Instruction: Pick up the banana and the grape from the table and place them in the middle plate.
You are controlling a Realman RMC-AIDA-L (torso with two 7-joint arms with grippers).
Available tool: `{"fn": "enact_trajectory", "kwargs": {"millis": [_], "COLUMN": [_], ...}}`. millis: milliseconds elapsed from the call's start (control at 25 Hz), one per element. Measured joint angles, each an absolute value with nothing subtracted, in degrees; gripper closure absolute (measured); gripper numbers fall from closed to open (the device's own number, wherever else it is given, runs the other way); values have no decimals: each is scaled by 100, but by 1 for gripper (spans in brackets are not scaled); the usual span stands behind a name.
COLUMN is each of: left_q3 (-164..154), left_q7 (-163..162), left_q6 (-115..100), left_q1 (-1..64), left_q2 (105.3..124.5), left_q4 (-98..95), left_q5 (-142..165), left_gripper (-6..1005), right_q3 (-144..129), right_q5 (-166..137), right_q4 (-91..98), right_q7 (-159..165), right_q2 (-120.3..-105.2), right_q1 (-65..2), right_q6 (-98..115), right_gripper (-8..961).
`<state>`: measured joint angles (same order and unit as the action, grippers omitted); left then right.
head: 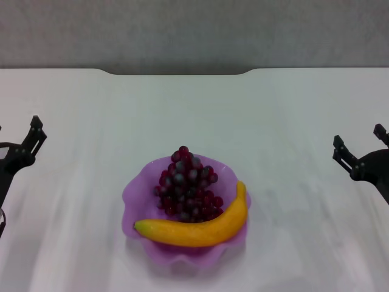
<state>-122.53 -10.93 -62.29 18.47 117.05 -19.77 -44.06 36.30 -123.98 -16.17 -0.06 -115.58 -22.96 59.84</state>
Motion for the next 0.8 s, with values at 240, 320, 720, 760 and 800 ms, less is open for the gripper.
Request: {"fn": "enact_trajectory", "kwargs": {"millis": [240, 320, 720, 760, 800], "left_q3": [-12260, -12262, -12237, -12217, -12193], "left_q7": [-1192, -1202, -1229, -1236, -1247], "left_q6": [-5951, -5901, -5980, -5992, -5998], "left_q1": [1944, 1940, 1935, 1940, 1946], "left_q2": [11732, 11737, 11724, 11720, 11721], "left_q4": [-1659, -1637, -1656, -1654, -1644], "left_q5": [-4427, -4432, -4437, -4446, -4458], "left_gripper": [105, 105, 106, 106, 106], "right_q3": [3700, 3713, 3774, 3760, 3748], "right_q5": [-12351, -12347, -12336, -12336, -12336], "right_q4": [-1622, -1644, -1652, -1655, -1657], "right_q7": [9, 33, 198, 219, 236], "right_q2": [-11562, -11563, -11563, -11558, -11555], "right_q1": [-2325, -2319, -2297, -2313, -2327], "right_q6": [5988, 5990, 6100, 6156, 6205], "right_gripper": [61, 61, 61, 61, 61]}}
